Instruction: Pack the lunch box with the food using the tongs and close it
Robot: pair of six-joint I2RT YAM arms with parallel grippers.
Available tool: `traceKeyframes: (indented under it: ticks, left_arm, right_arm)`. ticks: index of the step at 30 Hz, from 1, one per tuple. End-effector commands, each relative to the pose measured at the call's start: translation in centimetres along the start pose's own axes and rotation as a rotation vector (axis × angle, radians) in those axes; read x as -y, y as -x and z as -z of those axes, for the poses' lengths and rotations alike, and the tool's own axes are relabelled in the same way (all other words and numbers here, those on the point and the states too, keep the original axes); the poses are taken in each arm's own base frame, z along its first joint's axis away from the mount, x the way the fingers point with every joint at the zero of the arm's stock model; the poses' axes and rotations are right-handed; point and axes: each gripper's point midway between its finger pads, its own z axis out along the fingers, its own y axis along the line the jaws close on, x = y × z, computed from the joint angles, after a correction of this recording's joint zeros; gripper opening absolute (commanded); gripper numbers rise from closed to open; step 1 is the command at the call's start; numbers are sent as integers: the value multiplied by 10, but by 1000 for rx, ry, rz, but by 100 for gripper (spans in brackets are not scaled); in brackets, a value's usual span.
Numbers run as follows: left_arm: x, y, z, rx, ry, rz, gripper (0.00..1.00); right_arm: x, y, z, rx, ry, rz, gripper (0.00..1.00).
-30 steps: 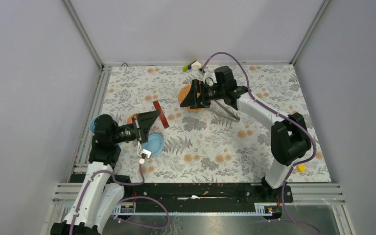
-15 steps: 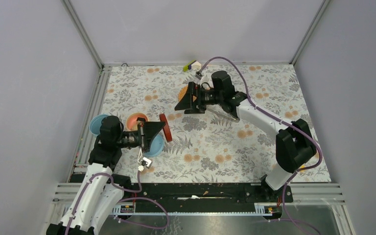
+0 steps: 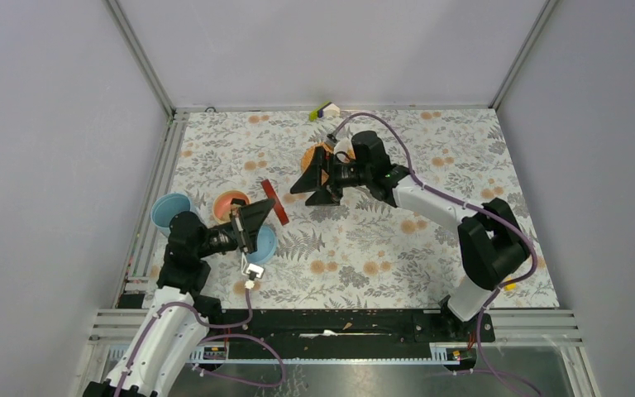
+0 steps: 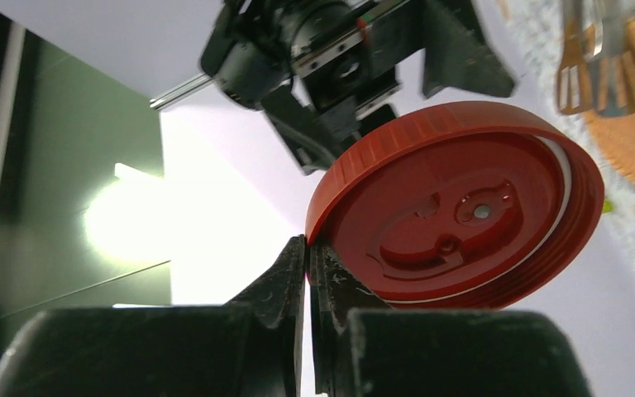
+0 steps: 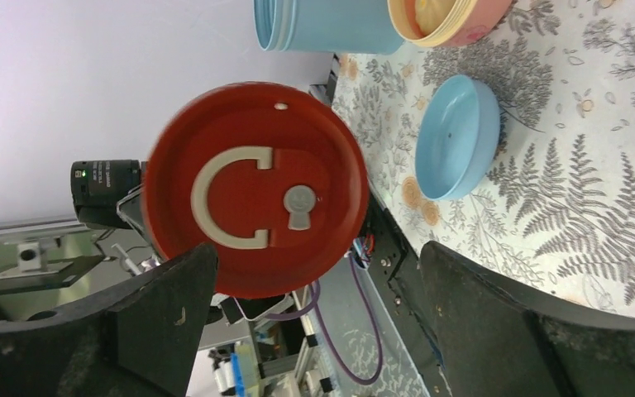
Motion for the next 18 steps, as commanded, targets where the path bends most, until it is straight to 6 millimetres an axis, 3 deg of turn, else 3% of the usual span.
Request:
traceKeyframes:
  ticks: [1, 8, 18]
  left_arm:
    - [-52, -12, 5, -76, 80, -432, 0]
    - [-54, -4, 6, -44, 86, -411, 0]
    - [-55, -3, 3, -20, 92, -418, 0]
  right_arm:
    - [-23, -5, -11, -51, 147, 16, 99]
    - [-44, -8, -11, -47, 230, 165, 99]
    - [-60, -21, -11, -95, 313, 196, 100]
